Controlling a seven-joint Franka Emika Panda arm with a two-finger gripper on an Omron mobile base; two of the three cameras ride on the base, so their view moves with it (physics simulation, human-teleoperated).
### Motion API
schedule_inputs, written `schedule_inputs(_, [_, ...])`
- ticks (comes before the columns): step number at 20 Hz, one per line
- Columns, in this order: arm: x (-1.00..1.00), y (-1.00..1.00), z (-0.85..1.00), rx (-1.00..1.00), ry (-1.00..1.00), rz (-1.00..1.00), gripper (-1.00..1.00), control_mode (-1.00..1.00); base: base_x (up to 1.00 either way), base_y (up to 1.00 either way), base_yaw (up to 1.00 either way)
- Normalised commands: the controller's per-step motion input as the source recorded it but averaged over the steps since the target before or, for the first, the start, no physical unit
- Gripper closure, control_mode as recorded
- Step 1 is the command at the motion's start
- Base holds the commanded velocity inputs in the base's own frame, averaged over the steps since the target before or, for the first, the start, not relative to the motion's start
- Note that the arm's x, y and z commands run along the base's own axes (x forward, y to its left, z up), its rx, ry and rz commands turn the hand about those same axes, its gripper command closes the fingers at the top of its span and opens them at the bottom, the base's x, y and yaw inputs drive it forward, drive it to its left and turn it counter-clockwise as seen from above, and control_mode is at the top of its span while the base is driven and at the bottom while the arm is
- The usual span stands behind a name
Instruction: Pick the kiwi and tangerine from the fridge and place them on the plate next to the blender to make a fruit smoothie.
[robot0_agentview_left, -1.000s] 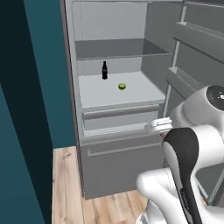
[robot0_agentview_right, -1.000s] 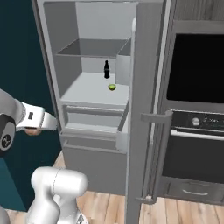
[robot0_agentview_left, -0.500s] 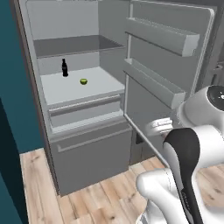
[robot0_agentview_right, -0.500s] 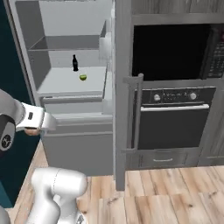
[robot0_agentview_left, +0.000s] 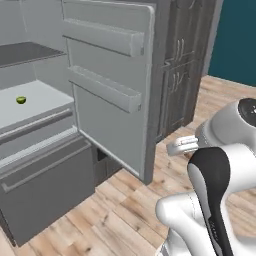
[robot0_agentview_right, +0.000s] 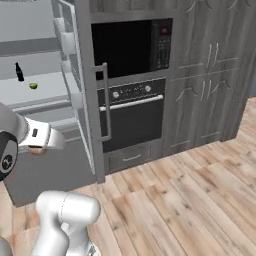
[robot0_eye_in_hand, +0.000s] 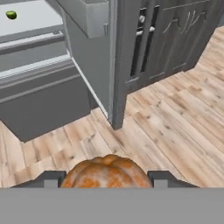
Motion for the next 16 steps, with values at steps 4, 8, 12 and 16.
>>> schedule_inputs(4, [0.00,0.00,0.00,0.00,0.00,0.00,1.00,1.00,-0.62,-0.17,-0.68])
schedule_inputs(8, [0.00,0.00,0.00,0.00,0.00,0.00,1.00,1.00,-0.52,-0.18,-0.72])
schedule_inputs(12, [0.00,0.00,0.00,0.00,0.00,0.00,1.00,1.00,-0.36,-0.15,-0.73])
schedule_inputs(16, [0.00,0.00,0.00,0.00,0.00,0.00,1.00,1.00,-0.15,-0.16,-0.70])
